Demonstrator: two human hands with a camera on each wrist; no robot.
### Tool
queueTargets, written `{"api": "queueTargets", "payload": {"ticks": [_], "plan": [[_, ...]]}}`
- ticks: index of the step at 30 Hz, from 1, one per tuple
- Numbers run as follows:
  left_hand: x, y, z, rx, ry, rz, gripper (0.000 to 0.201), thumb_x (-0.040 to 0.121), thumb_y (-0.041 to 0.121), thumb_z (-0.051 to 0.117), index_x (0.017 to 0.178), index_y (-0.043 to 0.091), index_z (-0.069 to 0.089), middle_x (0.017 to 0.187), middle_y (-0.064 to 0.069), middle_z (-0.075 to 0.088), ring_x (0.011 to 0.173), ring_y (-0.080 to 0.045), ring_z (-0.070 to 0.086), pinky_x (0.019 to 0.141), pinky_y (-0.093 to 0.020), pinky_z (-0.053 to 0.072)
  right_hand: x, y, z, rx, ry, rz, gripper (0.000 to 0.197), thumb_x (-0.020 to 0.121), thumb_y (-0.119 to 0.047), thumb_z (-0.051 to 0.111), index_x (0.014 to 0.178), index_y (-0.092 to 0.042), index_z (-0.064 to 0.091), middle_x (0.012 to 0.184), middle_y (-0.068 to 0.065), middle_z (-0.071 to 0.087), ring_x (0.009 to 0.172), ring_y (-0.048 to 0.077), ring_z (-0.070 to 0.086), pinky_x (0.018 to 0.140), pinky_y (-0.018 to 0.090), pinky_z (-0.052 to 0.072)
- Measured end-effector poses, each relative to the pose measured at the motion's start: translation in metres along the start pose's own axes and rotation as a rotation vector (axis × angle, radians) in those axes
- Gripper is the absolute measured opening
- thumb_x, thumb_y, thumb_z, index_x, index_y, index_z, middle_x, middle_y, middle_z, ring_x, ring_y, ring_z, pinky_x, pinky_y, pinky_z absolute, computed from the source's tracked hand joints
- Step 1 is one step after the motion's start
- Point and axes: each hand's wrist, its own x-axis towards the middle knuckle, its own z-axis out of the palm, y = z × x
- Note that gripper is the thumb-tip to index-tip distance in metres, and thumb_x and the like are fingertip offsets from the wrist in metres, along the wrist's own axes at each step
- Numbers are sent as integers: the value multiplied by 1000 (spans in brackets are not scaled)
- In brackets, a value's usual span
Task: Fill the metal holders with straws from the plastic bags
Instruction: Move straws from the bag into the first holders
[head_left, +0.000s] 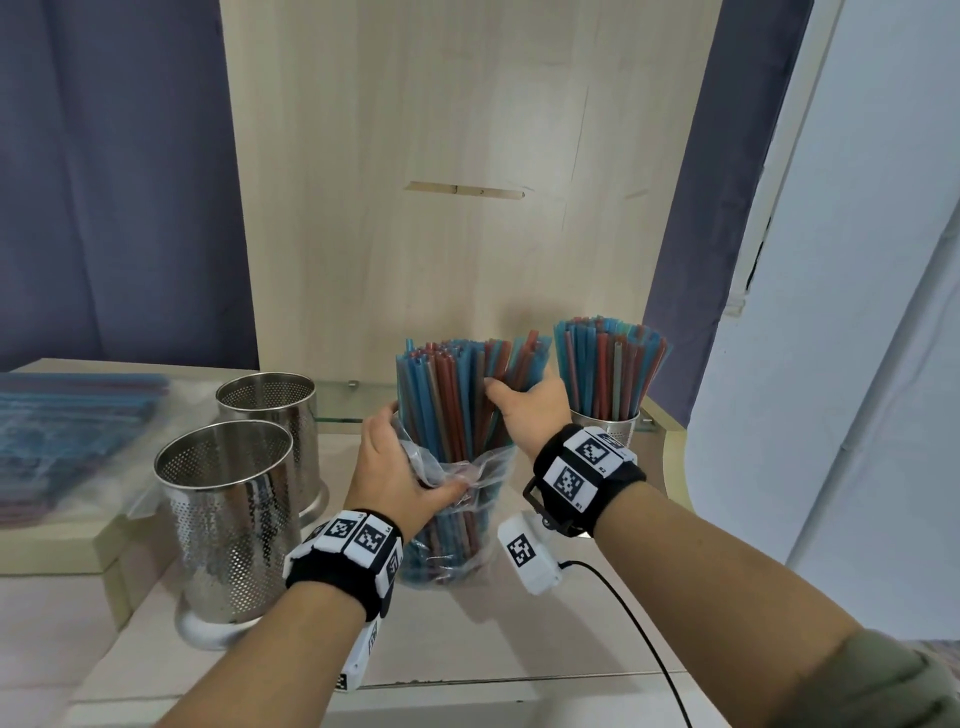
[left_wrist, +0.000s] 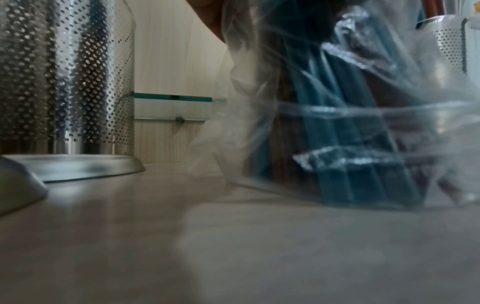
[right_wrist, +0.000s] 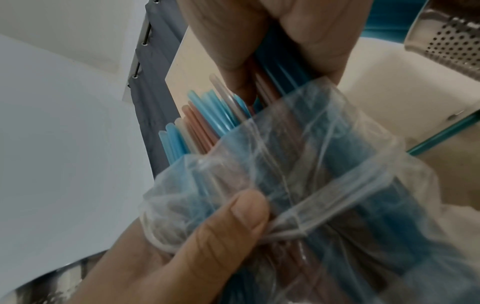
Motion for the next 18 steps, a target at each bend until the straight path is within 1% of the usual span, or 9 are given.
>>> {"api": "queueTargets", "payload": {"ticks": [2,3,4,6,8,11,13,16,18], "plan": [[0,0,0,2,-9,-2,120,57,45,90,147,5,22,140,-8,37,130,-18,39,101,-19,30,1,0,-4,28,21,-19,24,86,-12,73,108,-8,63,91,-2,70,88,17,70,74,17,54],[1,-1,0,6,-11,-2,120,56,45,91,147,5,22,139,-7,37,129,-18,39,101,-20,31,-1,-2,-6,43,33,-39,24,87,-11,72,108,-12,60,88,-8,67,83,10,67,69,9,50],[1,-1,0,13,-10,-1,120,56,45,91,147,6,22,138,-7,37,128,-19,40,101,-21,32,-1,-3,-7,57,41,-53,28,87,-10,72,110,-15,57,88,-11,65,80,4,64,67,6,47],[1,-2,0,19,-7,-4,121,55,45,91,146,6,23,137,-7,38,127,-19,41,100,-21,34,0,-6,-11,95,37,-76,32,87,-7,72,114,-14,57,92,-8,67,80,-1,63,72,9,50],[2,-1,1,16,-2,-6,120,55,46,91,146,6,23,136,-7,38,126,-18,41,99,-21,34,1,-11,-14,77,24,-90,22,87,-6,72,106,-12,63,88,-6,68,77,0,64,70,13,51],[2,-1,0,5,-3,-8,121,55,46,91,147,6,23,137,-7,38,126,-18,41,100,-21,34,4,-19,-17,84,-9,-84,6,88,-4,69,89,-10,69,73,-6,68,65,4,64,66,22,52],[1,-1,0,1,-2,-12,122,55,44,92,147,6,23,138,-7,38,127,-18,41,101,-21,34,4,-26,-17,86,-24,-81,13,88,-5,69,80,-16,69,71,-2,67,66,10,65,67,26,55],[0,-1,0,7,9,-12,122,54,45,92,147,6,23,139,-7,38,127,-19,42,101,-22,35,9,-41,-22,148,-31,-79,19,87,-3,67,75,-18,66,71,5,69,73,21,68,79,37,58],[1,-1,0,13,10,-15,122,54,45,92,147,6,23,140,-7,38,128,-20,42,103,-25,37,15,-54,-29,190,-32,-97,19,87,-2,64,74,-15,63,65,4,68,68,21,66,77,38,58]]}}
